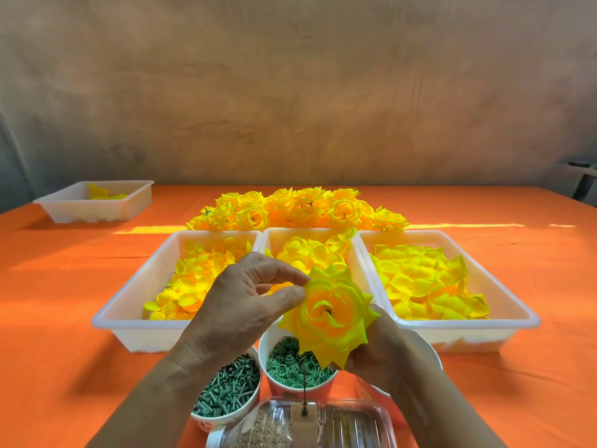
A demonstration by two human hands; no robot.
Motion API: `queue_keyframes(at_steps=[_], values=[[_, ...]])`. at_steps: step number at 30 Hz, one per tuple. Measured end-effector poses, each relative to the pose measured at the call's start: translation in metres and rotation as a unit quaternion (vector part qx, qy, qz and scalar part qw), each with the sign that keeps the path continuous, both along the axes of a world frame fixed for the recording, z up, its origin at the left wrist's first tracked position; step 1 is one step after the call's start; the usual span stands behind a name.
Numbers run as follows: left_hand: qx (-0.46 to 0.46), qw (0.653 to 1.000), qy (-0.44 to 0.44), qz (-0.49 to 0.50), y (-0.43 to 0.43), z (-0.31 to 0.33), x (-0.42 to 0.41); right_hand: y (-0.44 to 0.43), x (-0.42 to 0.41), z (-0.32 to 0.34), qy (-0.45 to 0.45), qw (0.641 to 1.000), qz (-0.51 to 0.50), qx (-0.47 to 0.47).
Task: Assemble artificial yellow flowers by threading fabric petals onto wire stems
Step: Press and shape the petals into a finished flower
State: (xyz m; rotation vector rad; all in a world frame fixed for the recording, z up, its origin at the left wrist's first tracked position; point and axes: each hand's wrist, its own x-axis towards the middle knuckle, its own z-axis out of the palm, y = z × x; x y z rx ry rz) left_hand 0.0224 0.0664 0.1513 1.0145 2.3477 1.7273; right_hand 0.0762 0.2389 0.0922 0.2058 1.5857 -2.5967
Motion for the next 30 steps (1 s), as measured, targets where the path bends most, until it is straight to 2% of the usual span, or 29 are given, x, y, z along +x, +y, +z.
queue_keyframes(at_steps=[3, 11, 23, 27, 30], values=[[-0.017, 0.999, 0.026, 0.031, 0.0, -0.001, 0.0, -0.002, 0.0, 0.003, -0.011, 1.0, -0.009, 0.019], [-0.023, 0.996, -0.041, 0.07, 0.001, -0.011, -0.006, -0.002, 0.003, 0.007, 0.001, 0.999, -0.021, 0.026], [-0.059, 0.986, 0.114, 0.107, 0.011, -0.021, 0.0, -0.01, 0.004, 0.007, 0.018, 0.999, -0.032, 0.037], [-0.041, 0.984, 0.127, 0.118, 0.012, -0.025, -0.001, -0.009, 0.007, 0.009, 0.023, 0.999, -0.024, 0.031], [-0.033, 0.989, 0.102, 0.103, 0.011, -0.024, -0.002, -0.006, 0.007, 0.009, 0.032, 0.999, -0.033, 0.018]])
